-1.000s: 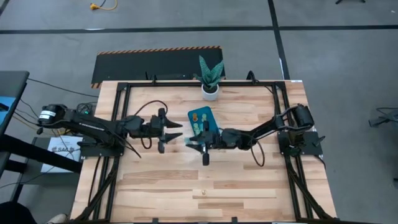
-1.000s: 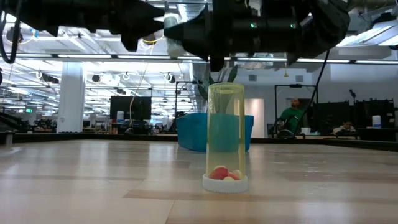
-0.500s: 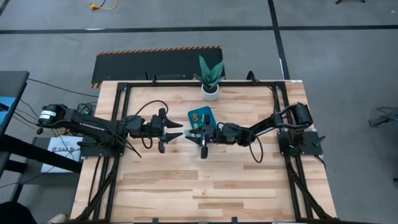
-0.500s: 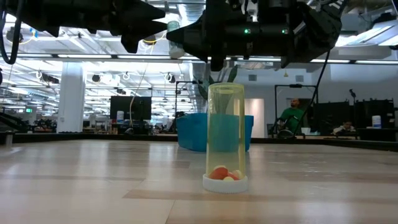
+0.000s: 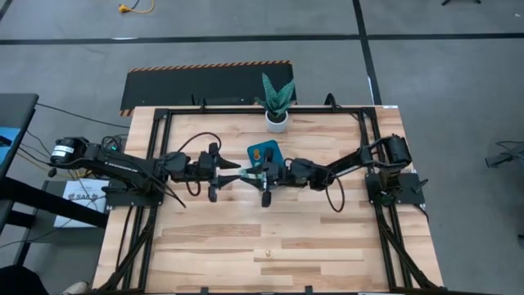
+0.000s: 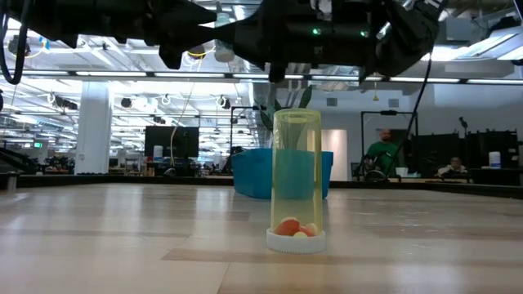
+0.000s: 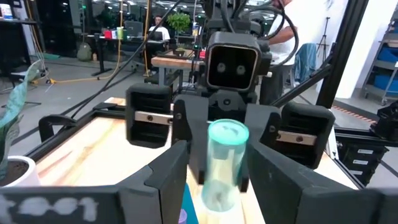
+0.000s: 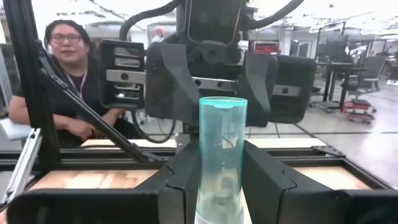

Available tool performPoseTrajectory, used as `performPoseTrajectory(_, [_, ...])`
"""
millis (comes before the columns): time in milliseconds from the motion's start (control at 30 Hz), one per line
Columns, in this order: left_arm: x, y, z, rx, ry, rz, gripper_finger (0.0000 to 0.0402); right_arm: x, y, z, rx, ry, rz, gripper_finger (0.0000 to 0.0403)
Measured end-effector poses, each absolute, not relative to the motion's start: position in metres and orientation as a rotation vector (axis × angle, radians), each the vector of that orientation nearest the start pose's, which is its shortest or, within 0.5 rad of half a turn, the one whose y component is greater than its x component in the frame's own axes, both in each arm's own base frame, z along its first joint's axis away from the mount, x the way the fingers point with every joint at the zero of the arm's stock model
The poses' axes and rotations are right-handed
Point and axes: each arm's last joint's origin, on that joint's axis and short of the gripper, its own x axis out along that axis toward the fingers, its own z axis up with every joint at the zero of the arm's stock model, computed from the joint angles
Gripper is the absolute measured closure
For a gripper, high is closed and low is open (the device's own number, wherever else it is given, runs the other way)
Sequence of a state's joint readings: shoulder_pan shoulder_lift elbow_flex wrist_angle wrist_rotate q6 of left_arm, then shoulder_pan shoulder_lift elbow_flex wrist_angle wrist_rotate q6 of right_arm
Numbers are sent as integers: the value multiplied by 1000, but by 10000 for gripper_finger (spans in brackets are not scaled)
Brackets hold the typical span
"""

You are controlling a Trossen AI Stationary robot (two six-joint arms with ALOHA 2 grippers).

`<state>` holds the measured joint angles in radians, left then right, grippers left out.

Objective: Pick and place pill bottles into a basket
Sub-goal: Put the blue pill bottle into the blue bin

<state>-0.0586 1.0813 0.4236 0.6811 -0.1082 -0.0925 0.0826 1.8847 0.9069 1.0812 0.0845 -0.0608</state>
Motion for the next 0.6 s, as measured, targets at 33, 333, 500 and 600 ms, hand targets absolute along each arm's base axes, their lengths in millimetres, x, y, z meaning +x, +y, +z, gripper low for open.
performPoseTrajectory(33, [223,-10,236,-94,-25,49,249,386,30,197,-55,-94,-1,310])
performPoseTrajectory(333, [223,-10,237,-95,-34,48,249,394,30,205,-96,-80,0,310])
performPoseTrajectory(500, [223,-10,237,-83,-35,49,253,394,30,205,-92,-80,1,310])
performPoseTrajectory(600, [223,-10,237,-79,-35,48,270,394,30,205,-91,-80,1,310])
